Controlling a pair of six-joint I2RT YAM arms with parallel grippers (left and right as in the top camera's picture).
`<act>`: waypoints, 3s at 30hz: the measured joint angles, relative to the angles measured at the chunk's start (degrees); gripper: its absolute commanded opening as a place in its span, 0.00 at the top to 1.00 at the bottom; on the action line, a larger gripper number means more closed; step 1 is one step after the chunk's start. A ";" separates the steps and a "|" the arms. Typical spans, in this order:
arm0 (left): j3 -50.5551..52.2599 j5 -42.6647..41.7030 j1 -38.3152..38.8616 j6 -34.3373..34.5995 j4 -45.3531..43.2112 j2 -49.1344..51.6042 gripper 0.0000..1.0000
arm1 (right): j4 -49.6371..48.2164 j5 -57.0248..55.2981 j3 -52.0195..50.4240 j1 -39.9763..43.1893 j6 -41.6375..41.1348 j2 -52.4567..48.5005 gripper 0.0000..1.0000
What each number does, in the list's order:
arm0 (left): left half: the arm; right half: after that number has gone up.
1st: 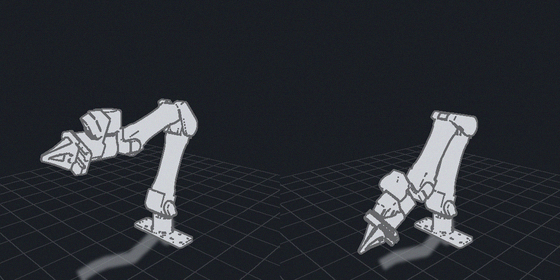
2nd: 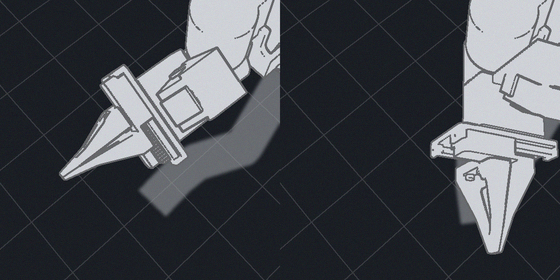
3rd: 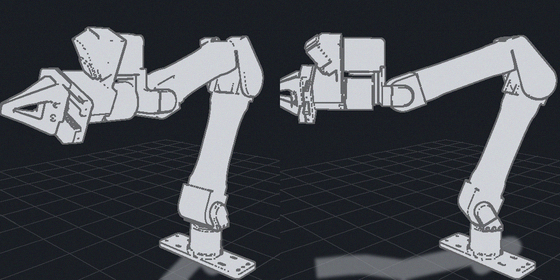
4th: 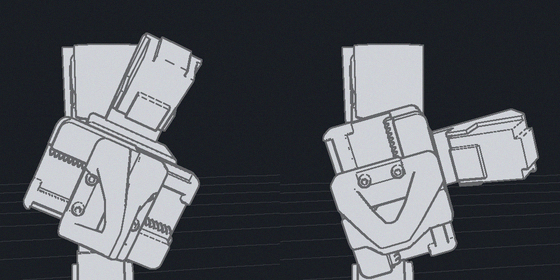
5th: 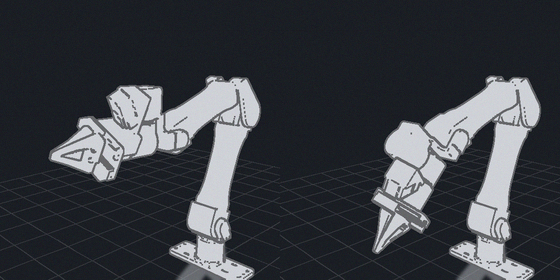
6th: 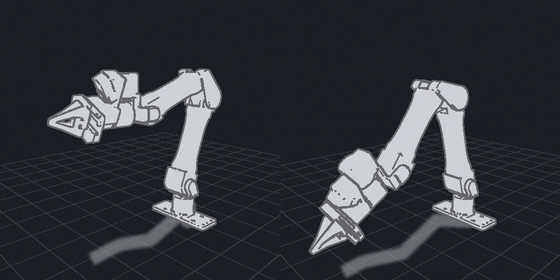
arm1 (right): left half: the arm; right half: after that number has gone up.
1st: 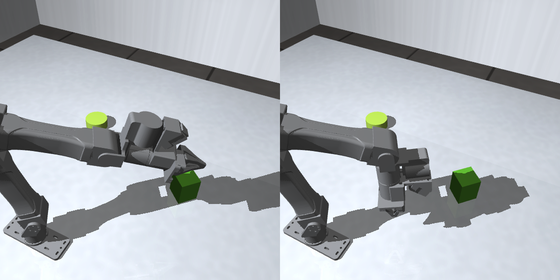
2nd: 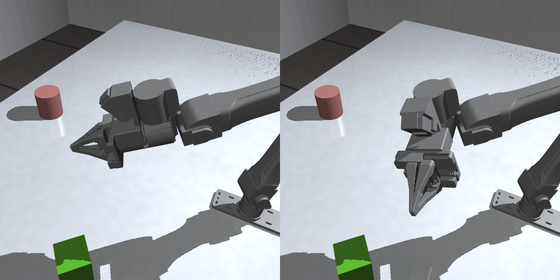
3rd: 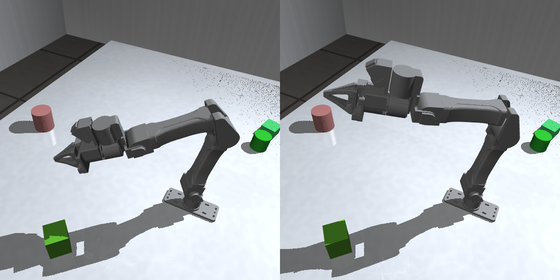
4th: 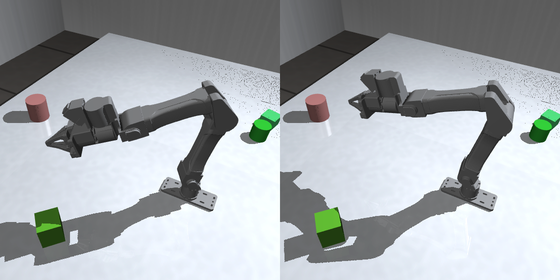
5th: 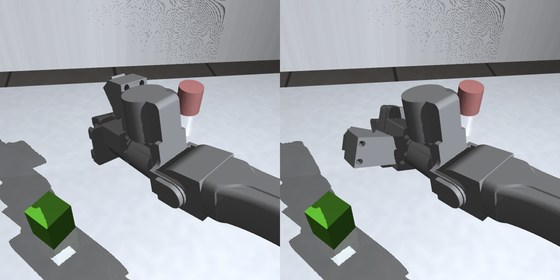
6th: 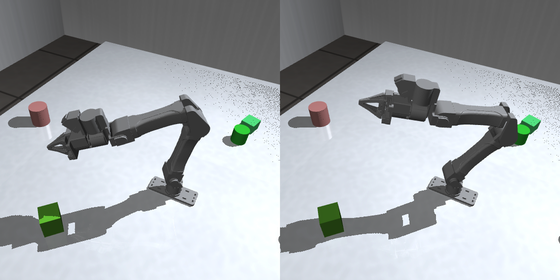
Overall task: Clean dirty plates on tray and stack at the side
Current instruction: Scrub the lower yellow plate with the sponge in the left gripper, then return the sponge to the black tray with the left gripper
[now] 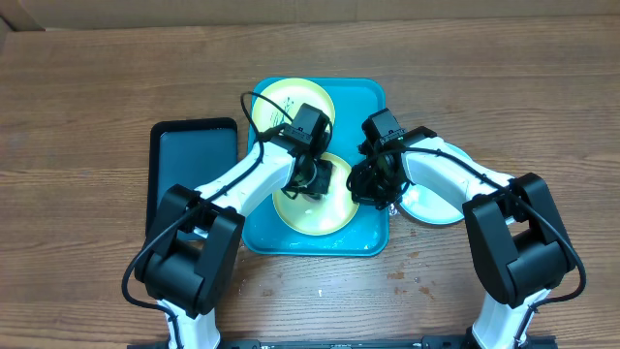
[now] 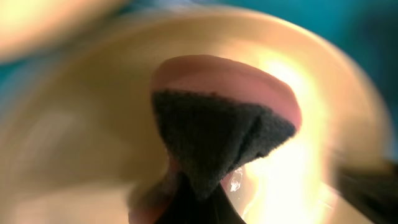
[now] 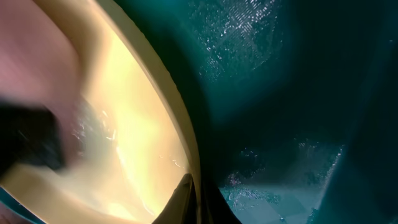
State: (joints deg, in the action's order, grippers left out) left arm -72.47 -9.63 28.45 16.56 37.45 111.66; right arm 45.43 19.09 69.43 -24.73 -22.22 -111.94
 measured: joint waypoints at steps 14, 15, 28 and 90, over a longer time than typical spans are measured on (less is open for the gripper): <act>1.07 -10.08 0.79 3.13 5.18 0.50 0.96 | 0.31 -0.02 0.02 -0.02 0.00 0.02 0.96; 0.98 -8.13 0.76 3.82 5.99 0.48 0.96 | 0.33 0.02 0.02 0.00 0.00 0.02 0.96; -0.33 24.09 0.59 8.02 13.29 -0.48 0.96 | 0.31 0.02 0.02 -0.02 0.00 0.02 0.96; -21.49 18.38 -24.94 9.94 34.69 -6.25 0.96 | 0.81 -0.02 0.26 -0.04 0.42 0.00 0.96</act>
State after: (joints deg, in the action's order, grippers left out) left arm -93.95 8.75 3.51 26.50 72.14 105.41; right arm 46.24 19.07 69.69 -24.77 -21.80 -111.94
